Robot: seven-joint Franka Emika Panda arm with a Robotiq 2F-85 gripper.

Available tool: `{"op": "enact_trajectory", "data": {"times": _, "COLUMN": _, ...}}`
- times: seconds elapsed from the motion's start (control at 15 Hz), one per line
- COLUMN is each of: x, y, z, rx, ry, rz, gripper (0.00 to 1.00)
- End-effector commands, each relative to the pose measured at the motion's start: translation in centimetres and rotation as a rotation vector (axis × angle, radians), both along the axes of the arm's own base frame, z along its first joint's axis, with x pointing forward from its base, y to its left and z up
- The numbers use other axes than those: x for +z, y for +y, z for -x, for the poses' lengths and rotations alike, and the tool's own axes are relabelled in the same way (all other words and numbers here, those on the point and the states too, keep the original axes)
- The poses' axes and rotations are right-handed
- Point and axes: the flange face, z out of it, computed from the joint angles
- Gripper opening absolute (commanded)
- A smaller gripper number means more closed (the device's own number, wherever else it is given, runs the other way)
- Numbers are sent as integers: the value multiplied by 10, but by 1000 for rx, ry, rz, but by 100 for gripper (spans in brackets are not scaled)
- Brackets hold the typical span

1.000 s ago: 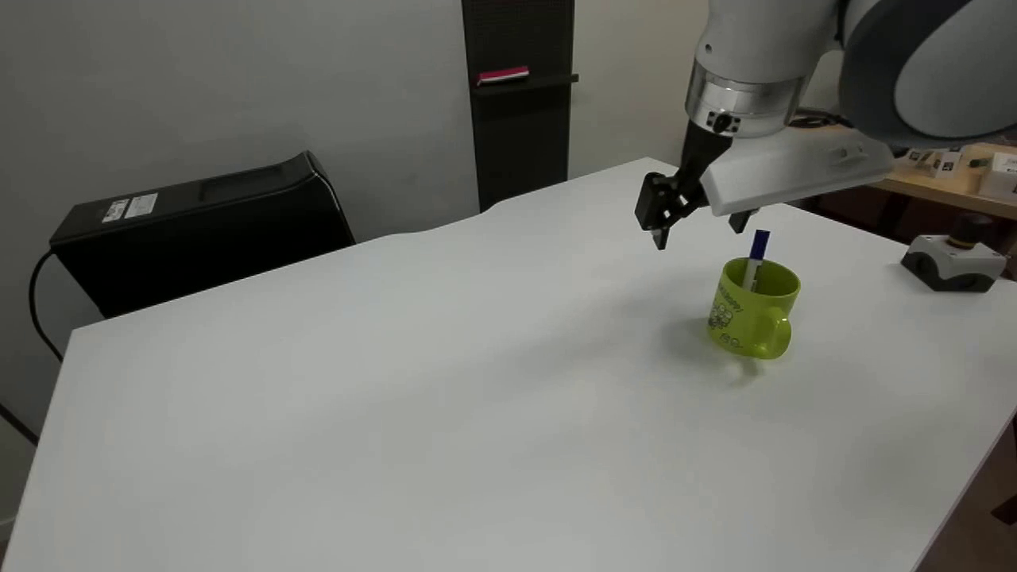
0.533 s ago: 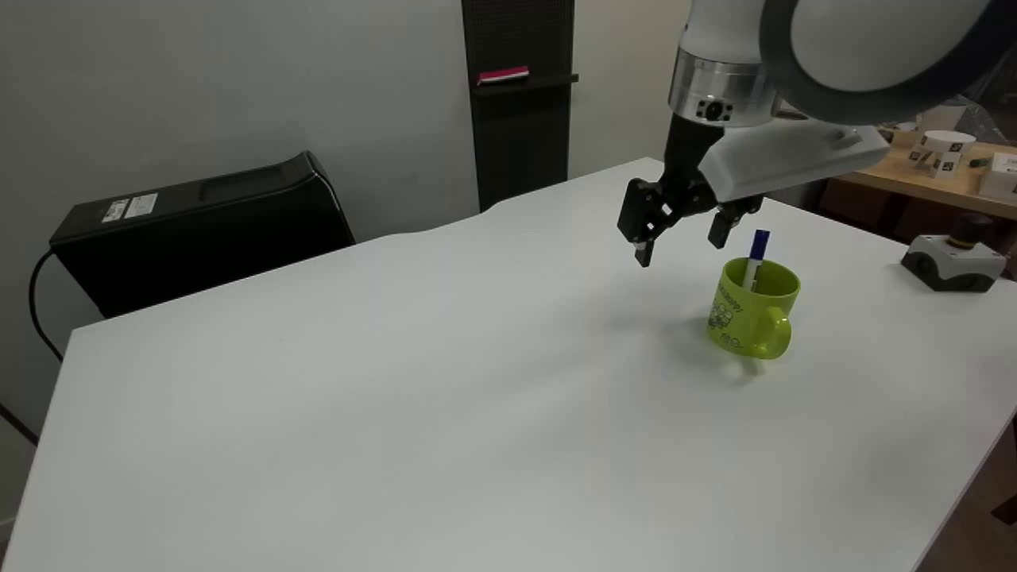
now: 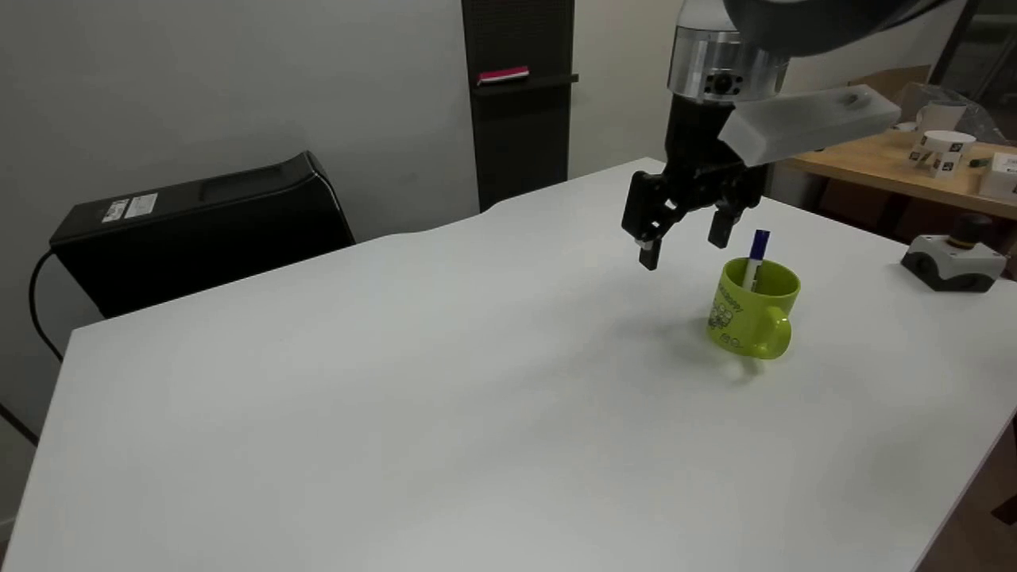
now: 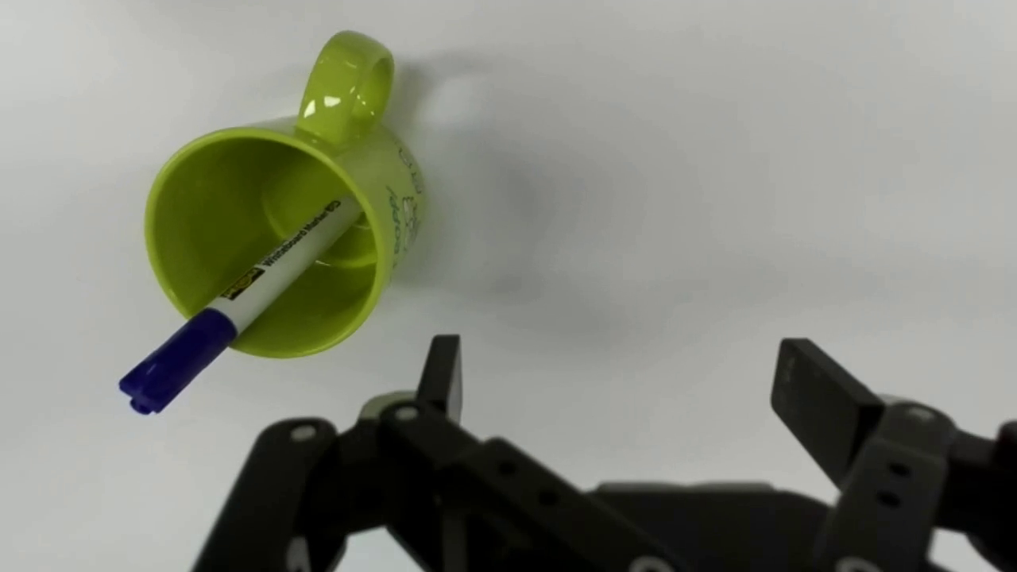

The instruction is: Put the marker in the mug

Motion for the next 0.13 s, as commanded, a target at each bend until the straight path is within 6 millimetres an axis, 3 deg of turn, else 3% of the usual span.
{"op": "enact_trajectory", "data": {"times": 0.0, "x": 1, "y": -1, "z": -1, "rx": 2, "ry": 0, "rz": 0, "gripper": 100}}
{"op": "enact_trajectory", "data": {"times": 0.07, "x": 2, "y": -1, "z": -1, "rx": 5, "ry": 1, "rz": 0, "gripper": 100}}
